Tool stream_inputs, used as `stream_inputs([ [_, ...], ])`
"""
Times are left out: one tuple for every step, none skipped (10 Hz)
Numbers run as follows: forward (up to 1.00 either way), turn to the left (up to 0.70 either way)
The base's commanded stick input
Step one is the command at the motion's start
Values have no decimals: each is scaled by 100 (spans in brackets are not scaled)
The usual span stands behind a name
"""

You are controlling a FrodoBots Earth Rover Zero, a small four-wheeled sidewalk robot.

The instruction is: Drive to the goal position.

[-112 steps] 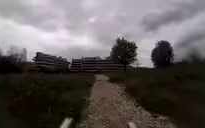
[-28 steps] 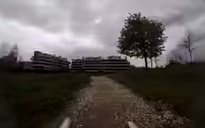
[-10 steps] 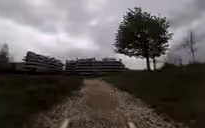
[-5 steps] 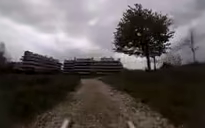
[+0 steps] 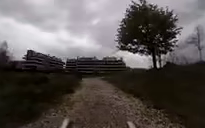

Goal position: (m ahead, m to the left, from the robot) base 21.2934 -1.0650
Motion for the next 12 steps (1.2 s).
stream_inputs([
  [70,0],
  [70,0],
  [70,0],
  [70,0],
  [70,0],
  [70,0],
  [70,0],
  [70,0],
  [70,0],
  [70,0],
  [70,0],
  [70,0],
])
